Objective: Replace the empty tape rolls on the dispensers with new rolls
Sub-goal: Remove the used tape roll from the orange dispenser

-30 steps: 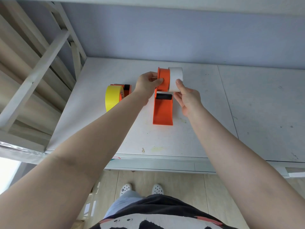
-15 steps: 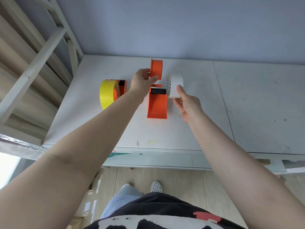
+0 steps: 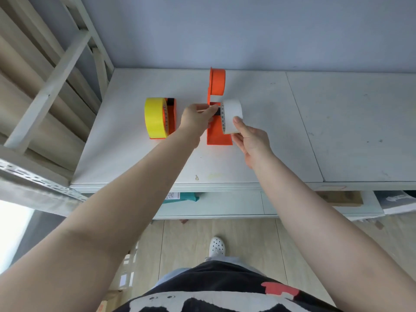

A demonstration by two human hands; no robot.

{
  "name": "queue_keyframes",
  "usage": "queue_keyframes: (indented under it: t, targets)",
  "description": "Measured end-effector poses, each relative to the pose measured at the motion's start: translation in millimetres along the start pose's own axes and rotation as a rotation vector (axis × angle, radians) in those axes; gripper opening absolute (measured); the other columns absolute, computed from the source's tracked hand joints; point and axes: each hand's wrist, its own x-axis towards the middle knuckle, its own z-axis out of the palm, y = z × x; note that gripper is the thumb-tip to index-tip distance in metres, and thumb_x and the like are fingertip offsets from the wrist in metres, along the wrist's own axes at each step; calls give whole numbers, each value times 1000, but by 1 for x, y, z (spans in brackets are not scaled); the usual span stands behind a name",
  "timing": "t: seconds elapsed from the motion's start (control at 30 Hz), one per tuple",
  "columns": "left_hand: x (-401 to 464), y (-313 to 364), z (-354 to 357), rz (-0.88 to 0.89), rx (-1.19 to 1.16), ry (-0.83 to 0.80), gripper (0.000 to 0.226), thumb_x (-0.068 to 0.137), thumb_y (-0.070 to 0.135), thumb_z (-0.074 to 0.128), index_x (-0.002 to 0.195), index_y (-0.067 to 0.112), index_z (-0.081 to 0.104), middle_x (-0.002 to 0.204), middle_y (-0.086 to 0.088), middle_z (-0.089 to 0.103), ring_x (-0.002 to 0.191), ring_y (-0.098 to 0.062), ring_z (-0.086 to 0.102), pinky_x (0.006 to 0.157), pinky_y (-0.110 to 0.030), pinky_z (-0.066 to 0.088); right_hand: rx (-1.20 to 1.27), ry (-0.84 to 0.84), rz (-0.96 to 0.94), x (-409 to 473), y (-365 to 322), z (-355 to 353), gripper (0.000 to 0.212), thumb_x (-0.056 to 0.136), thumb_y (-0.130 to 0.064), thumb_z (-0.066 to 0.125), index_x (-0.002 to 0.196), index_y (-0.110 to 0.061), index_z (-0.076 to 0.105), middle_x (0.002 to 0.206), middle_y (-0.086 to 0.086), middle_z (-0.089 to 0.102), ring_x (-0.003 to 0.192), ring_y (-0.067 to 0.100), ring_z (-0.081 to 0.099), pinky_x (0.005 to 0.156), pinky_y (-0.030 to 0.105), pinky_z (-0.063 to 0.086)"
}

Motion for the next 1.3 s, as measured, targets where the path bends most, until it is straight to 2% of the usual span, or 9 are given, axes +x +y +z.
queue_keyframes:
  t: [0.1, 0.17, 0.27, 0.37, 0.47, 0.63, 0.8, 1.07, 1.3]
  targets:
    - [-26, -14, -13, -84, -134, -168, 43, 87, 30, 67, 118, 1, 61, 100, -10, 72, 84, -19, 71, 82, -30, 58, -112, 0, -127, -34, 17, 9, 33, 82, -22, 74, 95, 8, 68, 87, 9, 63, 81, 13, 57, 89, 30, 53]
    - [-44, -24, -23, -129, -211, -227, 37, 89, 22, 66, 118, -1, 59, 103, -14, 71, 83, -20, 71, 75, -27, 59, -177, -49, -202, -60, 31, 13, 9, 81, -21, 74, 85, -13, 70, 80, 1, 66, 72, 7, 59, 80, 28, 51]
    - [-68, -39, -43, -155, -263, -265, 32, 92, 17, 60, 120, 1, 57, 106, -13, 70, 90, -22, 69, 76, -29, 58, -154, -89, -205, -93, 53, 12, 22, 84, -24, 71, 104, -18, 64, 97, -1, 70, 85, 2, 66, 86, 26, 53]
    - [-94, -50, -57, -180, -341, -353, 23, 97, 17, 51, 116, 6, 57, 102, -8, 69, 91, -20, 67, 75, -26, 57, -15, -52, -50, -112, 71, 0, 38, 89, -38, 62, 118, -13, 60, 118, 9, 65, 106, 18, 63, 88, 31, 55]
    - [-118, -61, -59, -221, -386, -439, 24, 99, 18, 46, 115, 5, 58, 103, -7, 68, 89, -17, 67, 73, -23, 58, 122, -28, 109, -129, 81, -19, 29, 93, -36, 58, 106, -10, 63, 108, 15, 67, 96, 24, 66, 80, 30, 58]
    - [-146, -81, -33, -306, -398, -511, 21, 99, 17, 45, 105, 7, 63, 90, -3, 74, 79, -13, 71, 69, -24, 58, 277, 23, 105, -156, 87, -64, 14, 92, -23, 60, 97, -10, 64, 97, 8, 68, 89, 16, 65, 76, 23, 59]
    - [-169, -92, 25, -338, -213, -586, 18, 93, 27, 58, 99, 12, 67, 93, -1, 74, 87, -14, 69, 83, -28, 54, 291, 141, 52, -172, 89, -130, 10, 90, -17, 63, 94, -9, 66, 96, 7, 70, 84, 16, 67, 80, 26, 58]
    - [-223, -117, 174, -346, 4, -648, 27, 89, 22, 64, 112, 9, 64, 96, 1, 70, 85, -9, 65, 73, -18, 53, 361, 329, 38, -194, 86, -286, 17, 84, -16, 70, 98, -4, 69, 97, 10, 73, 86, 21, 71, 77, 28, 58]
    - [-277, -145, 312, -428, 5, -648, 29, 85, 18, 70, 109, 3, 67, 90, -3, 71, 82, -12, 65, 94, -30, 51, 382, 437, 17, -214, 70, -429, 19, 84, -12, 69, 102, -4, 70, 93, 6, 75, 84, 19, 72, 79, 28, 58]
